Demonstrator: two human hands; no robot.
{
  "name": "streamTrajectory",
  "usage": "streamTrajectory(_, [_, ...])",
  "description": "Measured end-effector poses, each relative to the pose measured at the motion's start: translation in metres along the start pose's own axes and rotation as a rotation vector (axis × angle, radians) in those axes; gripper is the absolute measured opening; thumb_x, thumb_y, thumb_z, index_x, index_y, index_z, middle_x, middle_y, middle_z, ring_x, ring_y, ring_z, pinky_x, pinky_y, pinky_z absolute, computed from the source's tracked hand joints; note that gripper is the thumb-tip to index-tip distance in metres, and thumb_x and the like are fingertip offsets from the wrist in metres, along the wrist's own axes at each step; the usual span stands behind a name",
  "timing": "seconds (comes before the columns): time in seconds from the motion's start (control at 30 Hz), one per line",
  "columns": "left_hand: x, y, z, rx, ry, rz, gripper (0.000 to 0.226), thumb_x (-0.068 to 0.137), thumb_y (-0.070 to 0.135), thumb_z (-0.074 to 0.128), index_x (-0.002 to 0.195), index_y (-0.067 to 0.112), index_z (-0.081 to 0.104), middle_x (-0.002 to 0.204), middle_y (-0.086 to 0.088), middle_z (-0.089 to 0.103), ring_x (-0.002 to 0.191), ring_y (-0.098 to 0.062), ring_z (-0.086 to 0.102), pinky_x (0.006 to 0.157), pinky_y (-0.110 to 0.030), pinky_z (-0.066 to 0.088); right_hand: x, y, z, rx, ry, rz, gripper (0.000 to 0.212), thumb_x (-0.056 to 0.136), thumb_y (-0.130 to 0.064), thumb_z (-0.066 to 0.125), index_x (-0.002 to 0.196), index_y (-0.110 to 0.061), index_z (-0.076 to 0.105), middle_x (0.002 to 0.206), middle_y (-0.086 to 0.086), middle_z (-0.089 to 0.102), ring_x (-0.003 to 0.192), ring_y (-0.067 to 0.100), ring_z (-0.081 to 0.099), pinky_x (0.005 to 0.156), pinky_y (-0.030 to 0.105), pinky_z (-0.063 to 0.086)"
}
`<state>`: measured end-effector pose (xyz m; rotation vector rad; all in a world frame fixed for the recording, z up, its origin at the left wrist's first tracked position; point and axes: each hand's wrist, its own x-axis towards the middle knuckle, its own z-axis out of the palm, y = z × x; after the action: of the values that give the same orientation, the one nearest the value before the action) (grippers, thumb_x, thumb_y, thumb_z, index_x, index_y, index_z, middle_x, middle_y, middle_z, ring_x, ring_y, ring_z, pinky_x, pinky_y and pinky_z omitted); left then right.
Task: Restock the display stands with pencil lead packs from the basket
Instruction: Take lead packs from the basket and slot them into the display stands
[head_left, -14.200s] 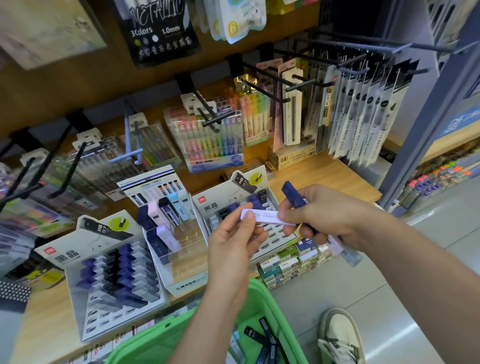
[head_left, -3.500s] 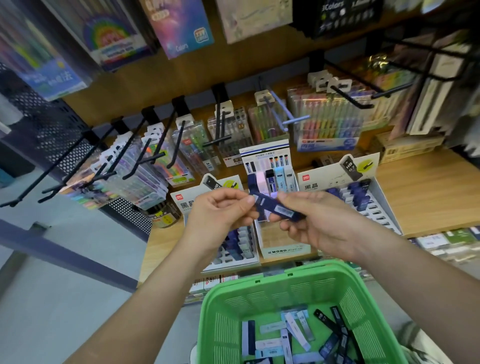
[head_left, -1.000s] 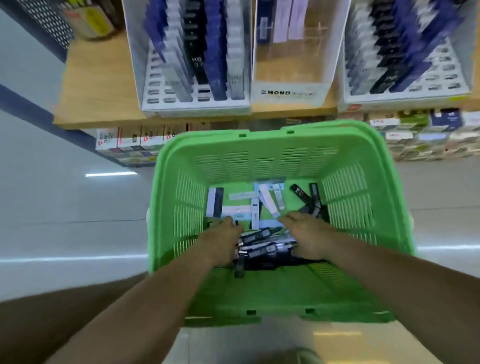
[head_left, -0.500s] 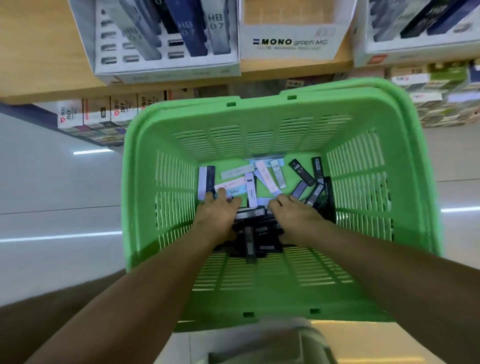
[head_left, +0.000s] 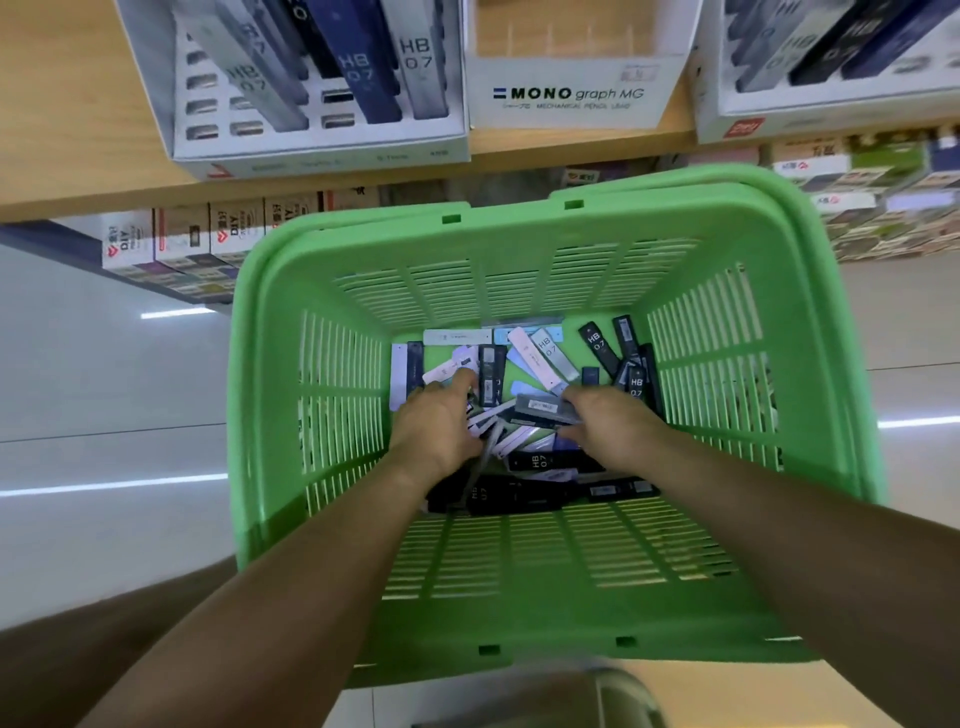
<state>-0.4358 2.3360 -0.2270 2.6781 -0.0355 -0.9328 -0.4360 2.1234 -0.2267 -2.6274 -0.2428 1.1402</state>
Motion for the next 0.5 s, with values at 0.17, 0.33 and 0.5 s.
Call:
streamTrajectory(0.17, [0.009,0.008,-0.016,-0.365,0.121,-0.147,0.048,0.075,0.024,0.081,0.111,0.022,0.049,0.063,0.004,0.054,0.051,-0.008,0.053,0.045,-0.02,0.038,0.001,0.002,-0.009,0.227,-0.047,0.096,0.06,0.091,-0.049,0.063,0.138,-0.014,0.05,0.116,0.009,0.063,0.098,0.025,0.061,0.076,0.03,0.049])
streamTrajectory(0.33, [0.005,0.007,-0.032,-0.582,0.1,-0.196,0.039,0.072,0.025,0.084,0.101,0.023,0.058,0.063,0.002,0.057,0.037,-0.001,0.045,0.036,-0.015,0.035,-0.003,-0.011,-0.022,0.782,-0.12,0.158,0.031,0.097,-0.041,0.057,0.1,-0.011,0.062,0.068,0.001,0.066,0.049,0.009,0.058,0.042,0.02,0.041])
streamTrajectory(0.5, [-0.01,0.018,-0.061,-0.917,0.033,-0.17,0.044,0.066,0.021,0.087,0.102,0.021,0.064,0.093,-0.005,0.072,0.083,-0.014,0.068,0.068,-0.017,0.052,-0.014,-0.041,-0.049,1.154,-0.102,0.123,0.022,0.095,-0.042,0.058,0.104,-0.024,0.065,0.087,-0.005,0.069,0.083,0.011,0.059,0.051,0.017,0.046])
